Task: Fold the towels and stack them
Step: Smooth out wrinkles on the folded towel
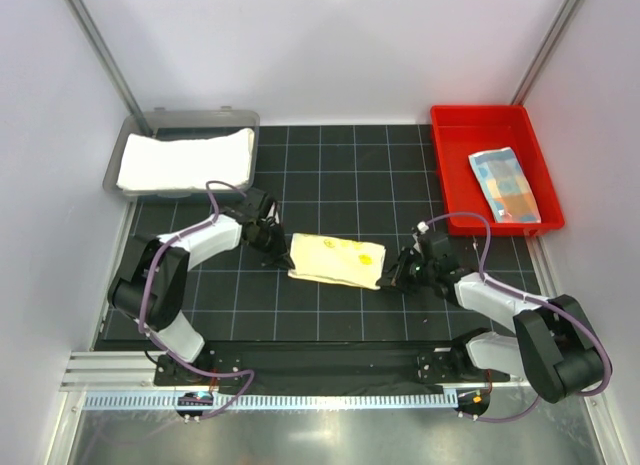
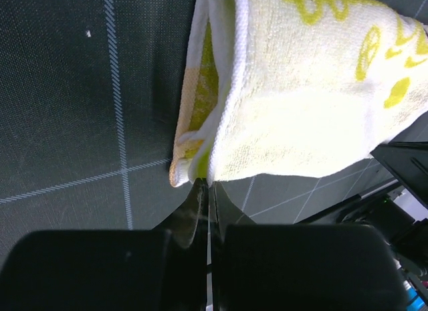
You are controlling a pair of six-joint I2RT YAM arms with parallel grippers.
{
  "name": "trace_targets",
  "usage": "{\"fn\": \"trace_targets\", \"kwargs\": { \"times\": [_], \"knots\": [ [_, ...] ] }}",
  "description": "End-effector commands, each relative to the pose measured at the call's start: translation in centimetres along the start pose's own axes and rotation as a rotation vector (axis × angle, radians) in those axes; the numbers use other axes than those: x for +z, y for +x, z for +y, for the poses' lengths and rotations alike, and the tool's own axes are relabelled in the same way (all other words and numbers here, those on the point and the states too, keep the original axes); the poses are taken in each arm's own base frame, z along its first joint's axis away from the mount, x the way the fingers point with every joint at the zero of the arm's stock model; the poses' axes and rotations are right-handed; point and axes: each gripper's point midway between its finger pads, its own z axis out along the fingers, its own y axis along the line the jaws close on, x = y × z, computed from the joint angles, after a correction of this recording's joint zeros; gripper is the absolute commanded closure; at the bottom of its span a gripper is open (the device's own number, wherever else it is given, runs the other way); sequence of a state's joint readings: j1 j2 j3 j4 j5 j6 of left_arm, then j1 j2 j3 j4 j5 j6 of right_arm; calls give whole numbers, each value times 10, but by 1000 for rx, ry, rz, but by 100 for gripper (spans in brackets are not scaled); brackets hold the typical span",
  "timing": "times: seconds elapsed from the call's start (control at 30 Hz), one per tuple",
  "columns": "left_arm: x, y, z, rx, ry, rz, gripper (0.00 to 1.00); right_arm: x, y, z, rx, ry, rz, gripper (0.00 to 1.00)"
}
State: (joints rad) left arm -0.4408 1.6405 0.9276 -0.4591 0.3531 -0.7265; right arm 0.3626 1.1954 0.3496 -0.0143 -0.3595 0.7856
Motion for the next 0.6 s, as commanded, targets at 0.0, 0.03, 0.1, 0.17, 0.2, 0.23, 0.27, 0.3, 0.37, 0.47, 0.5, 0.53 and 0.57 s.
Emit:
{"fn": "trace_targets", "kwargs": {
  "times": [0.0,0.03,0.1,0.17,0.2,0.23,0.27,0.3,0.37,0.47,0.5,0.53,0.57],
  "knots": [
    [-16,-4,-18,22,40,-10,100,-2,-15,26,-19,-104,-57,99],
    [-23,-5,-22,26,50,-27,100,-3,-16,27,-29,-104,-58,99],
    [-28,-3,-21,32,45,-30,100,-4,-16,26,-34,-96,-53,99],
    [-28,-2,-10,46,-1,-40,100,-2,-10,20,-32,-90,-43,99],
    [-25,3,-2,44,-24,-26,100,-2,-7,19,-31,-97,-35,99],
    [-20,8,6,36,-44,-9,100,-1,-4,17,-25,-98,-29,99],
    [-16,10,9,36,-50,-2,100,1,0,13,-18,-98,-25,99],
    [-13,10,11,34,-50,-6,100,1,1,12,-17,-101,-23,99],
    [-6,14,18,28,-63,8,100,1,2,11,-18,-105,-27,99],
    [-3,13,19,33,-69,19,100,-2,-4,12,-31,-87,-48,98],
    [-3,13,20,35,-74,20,100,-3,-7,9,-50,-64,-63,99],
    [-4,11,19,41,-75,14,100,-5,-8,8,-56,-45,-56,99],
    [-7,10,21,46,-94,5,100,-6,-8,6,-66,-37,-58,99]
  ]
}}
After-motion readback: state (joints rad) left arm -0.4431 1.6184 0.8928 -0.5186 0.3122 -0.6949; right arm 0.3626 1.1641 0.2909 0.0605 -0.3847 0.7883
